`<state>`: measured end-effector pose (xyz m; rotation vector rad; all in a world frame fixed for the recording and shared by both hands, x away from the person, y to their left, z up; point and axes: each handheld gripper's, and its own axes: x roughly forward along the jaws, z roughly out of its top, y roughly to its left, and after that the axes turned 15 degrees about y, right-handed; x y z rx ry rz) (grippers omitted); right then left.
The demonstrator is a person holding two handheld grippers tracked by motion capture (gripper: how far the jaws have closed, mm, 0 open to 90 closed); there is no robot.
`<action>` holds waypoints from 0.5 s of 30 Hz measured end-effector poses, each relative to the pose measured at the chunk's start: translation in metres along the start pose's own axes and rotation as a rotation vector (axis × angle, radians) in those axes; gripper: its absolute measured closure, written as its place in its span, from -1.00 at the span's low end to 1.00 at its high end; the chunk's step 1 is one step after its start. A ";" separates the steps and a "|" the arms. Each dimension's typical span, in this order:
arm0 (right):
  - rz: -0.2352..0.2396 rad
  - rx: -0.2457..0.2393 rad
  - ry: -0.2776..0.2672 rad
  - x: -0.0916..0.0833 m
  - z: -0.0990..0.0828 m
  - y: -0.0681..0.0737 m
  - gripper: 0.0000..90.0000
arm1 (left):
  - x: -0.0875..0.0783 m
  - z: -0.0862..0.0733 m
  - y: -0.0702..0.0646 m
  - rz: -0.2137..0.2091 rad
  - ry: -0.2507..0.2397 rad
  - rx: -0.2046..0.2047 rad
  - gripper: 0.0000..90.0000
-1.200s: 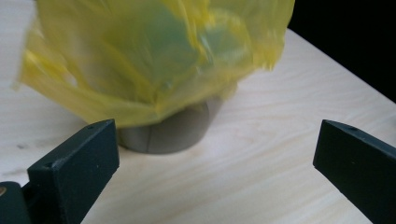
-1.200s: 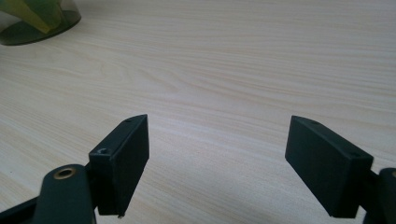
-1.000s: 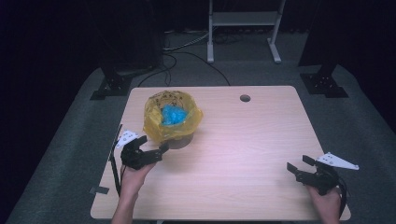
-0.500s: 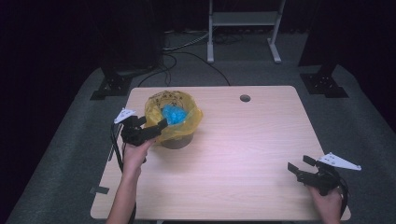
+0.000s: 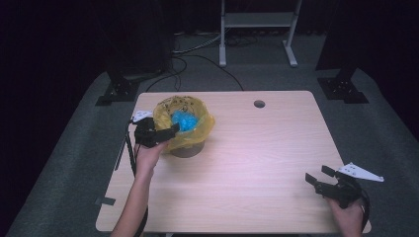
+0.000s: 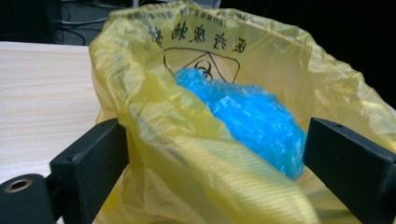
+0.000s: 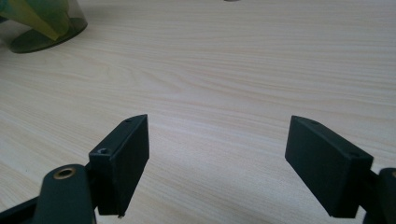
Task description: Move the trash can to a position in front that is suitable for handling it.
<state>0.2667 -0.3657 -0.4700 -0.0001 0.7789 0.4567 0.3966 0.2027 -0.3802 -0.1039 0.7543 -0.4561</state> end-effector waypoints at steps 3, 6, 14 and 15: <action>0.001 0.000 0.006 0.001 0.000 0.000 -0.53 | -0.001 -0.001 0.001 -0.011 -0.001 -0.001 -0.84; 0.002 0.000 0.011 0.002 0.000 0.001 -0.54 | -0.001 -0.001 -0.001 -0.008 0.004 0.008 -0.84; 0.001 0.003 0.011 0.002 -0.001 0.000 -0.54 | -0.003 -0.004 -0.005 -0.031 0.006 0.025 -0.84; 0.002 0.002 0.012 0.002 -0.001 0.000 -0.53 | -0.003 -0.005 -0.006 -0.035 0.005 0.028 -0.84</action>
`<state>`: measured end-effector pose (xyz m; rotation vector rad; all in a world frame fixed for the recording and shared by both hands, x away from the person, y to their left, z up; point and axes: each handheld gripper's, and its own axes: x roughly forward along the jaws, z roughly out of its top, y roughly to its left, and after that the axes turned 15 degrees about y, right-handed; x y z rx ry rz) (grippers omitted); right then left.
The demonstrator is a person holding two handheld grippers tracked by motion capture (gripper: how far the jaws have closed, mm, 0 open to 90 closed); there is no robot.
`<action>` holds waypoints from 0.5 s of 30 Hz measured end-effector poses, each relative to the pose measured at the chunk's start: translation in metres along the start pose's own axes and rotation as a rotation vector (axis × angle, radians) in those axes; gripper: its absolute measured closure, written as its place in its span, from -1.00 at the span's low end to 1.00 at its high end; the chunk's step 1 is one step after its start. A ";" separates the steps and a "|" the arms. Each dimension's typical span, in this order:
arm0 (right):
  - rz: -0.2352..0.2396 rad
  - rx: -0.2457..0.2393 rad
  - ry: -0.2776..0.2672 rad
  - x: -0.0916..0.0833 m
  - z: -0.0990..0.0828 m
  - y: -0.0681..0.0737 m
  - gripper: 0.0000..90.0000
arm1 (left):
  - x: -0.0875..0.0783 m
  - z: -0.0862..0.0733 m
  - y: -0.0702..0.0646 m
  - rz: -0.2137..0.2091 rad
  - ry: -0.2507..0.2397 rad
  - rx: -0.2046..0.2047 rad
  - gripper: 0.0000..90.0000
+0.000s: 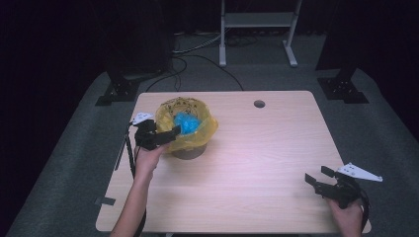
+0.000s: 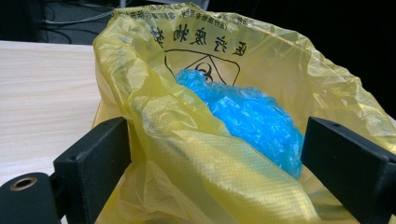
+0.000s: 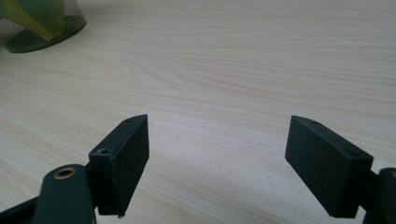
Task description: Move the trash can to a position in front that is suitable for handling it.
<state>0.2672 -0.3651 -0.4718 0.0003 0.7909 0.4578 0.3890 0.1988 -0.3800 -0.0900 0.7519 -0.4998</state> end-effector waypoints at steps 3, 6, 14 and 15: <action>0.000 -0.001 -0.005 0.000 0.000 0.000 -0.54 | -0.002 -0.003 -0.005 -0.004 0.003 0.018 -0.84; 0.001 0.000 -0.005 0.000 0.000 0.000 -0.54 | -0.004 -0.007 -0.011 -0.011 -0.003 0.027 -0.84; 0.001 -0.002 0.002 0.001 0.001 0.002 -0.53 | -0.008 -0.021 -0.028 -0.045 -0.024 0.042 -0.84; 0.000 -0.003 0.003 0.001 0.001 0.002 -0.54 | -0.008 -0.023 -0.030 -0.053 -0.028 0.042 -0.84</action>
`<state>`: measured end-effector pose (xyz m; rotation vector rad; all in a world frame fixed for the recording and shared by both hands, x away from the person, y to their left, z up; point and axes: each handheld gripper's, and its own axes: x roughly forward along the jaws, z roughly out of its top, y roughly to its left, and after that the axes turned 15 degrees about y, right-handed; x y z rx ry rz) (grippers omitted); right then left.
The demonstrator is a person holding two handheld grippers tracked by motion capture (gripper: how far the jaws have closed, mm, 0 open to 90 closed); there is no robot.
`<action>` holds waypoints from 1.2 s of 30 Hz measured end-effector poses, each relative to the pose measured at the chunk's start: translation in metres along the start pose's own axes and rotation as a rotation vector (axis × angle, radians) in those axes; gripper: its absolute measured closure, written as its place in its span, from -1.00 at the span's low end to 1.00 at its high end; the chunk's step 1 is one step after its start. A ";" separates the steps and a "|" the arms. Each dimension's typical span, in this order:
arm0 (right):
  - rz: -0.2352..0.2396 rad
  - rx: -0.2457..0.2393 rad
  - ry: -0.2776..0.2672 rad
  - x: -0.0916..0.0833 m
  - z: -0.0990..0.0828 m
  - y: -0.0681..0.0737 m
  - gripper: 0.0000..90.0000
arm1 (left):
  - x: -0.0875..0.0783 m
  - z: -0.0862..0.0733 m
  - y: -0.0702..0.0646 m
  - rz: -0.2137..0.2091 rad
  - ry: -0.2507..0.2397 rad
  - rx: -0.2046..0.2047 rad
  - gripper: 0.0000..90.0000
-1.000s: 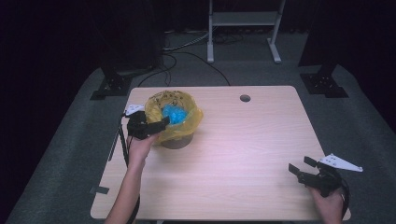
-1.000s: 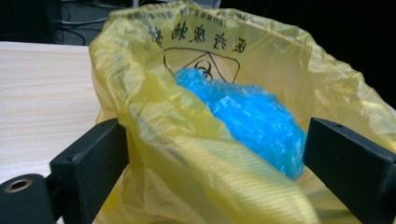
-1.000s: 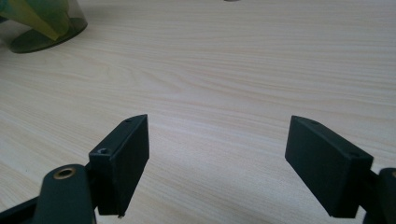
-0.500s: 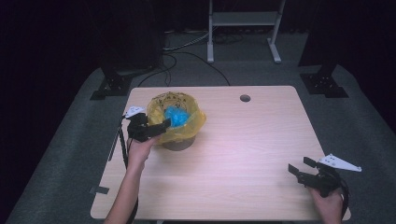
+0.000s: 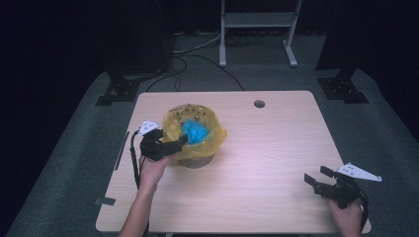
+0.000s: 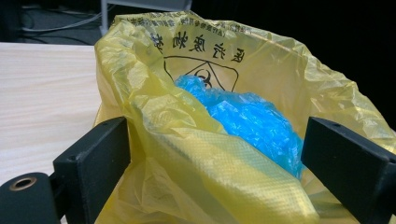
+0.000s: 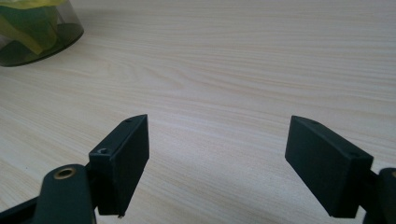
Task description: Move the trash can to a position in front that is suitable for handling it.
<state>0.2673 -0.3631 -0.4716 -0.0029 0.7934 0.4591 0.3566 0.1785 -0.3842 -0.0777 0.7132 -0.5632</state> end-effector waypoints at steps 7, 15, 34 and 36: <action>-0.001 -0.005 -0.002 0.000 0.000 0.001 -0.54 | -0.002 -0.007 -0.016 -0.020 0.004 0.031 -0.85; -0.003 -0.011 -0.004 -0.001 0.000 0.002 -0.53 | -0.003 -0.016 -0.032 -0.032 -0.007 0.035 -0.88; 0.006 -0.007 -0.010 -0.002 0.001 0.003 -0.53 | -0.006 -0.032 -0.062 -0.085 -0.016 0.081 -0.88; 0.005 -0.010 -0.010 -0.002 0.001 0.003 -0.53 | -0.007 -0.033 -0.065 -0.091 -0.014 0.087 -0.88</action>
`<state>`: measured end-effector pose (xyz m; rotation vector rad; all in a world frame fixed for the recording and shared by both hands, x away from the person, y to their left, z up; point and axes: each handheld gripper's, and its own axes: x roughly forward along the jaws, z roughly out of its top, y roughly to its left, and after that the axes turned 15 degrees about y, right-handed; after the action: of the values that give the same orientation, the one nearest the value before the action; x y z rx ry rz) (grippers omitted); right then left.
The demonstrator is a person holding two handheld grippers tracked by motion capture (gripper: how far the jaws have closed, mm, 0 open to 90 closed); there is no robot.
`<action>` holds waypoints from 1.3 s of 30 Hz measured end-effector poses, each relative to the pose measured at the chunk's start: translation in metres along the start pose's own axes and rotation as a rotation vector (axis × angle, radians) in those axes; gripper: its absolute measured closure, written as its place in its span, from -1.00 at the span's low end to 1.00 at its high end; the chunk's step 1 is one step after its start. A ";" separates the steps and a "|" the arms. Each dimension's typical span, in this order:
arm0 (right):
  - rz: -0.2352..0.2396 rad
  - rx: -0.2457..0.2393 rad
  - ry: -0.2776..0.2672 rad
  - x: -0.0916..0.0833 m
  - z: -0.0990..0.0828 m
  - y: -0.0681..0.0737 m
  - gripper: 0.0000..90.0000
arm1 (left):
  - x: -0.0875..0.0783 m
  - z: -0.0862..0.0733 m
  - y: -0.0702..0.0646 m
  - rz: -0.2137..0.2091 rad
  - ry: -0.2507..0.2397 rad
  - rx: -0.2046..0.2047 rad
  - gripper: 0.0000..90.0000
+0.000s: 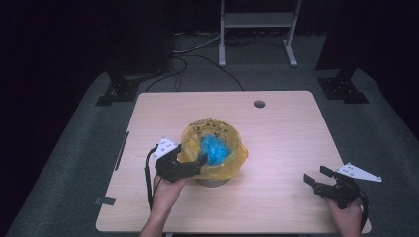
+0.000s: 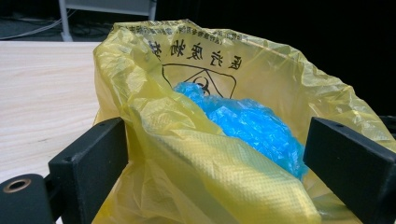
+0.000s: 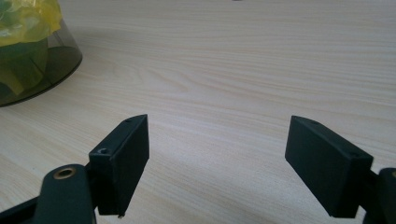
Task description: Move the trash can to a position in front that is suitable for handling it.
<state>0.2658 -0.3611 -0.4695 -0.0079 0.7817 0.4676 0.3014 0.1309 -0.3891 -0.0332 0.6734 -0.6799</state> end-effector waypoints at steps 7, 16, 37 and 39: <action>0.001 -0.002 -0.002 0.000 0.000 0.000 -0.53 | 0.002 -0.002 -0.009 -0.013 0.005 0.008 -0.90; 0.003 0.001 -0.004 -0.001 0.000 0.000 -0.53 | 0.003 -0.003 -0.014 -0.032 0.008 0.017 -0.91; 0.014 0.034 -0.016 -0.001 -0.001 -0.005 -0.53 | -0.025 0.001 0.004 -0.091 -0.065 -0.013 -0.95; 0.013 0.035 -0.014 -0.001 -0.002 -0.004 -0.53 | -0.030 0.002 0.007 -0.080 -0.078 -0.010 -0.96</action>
<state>0.2658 -0.3653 -0.4708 0.0335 0.7770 0.4660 0.2893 0.1540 -0.3724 -0.0956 0.6025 -0.7486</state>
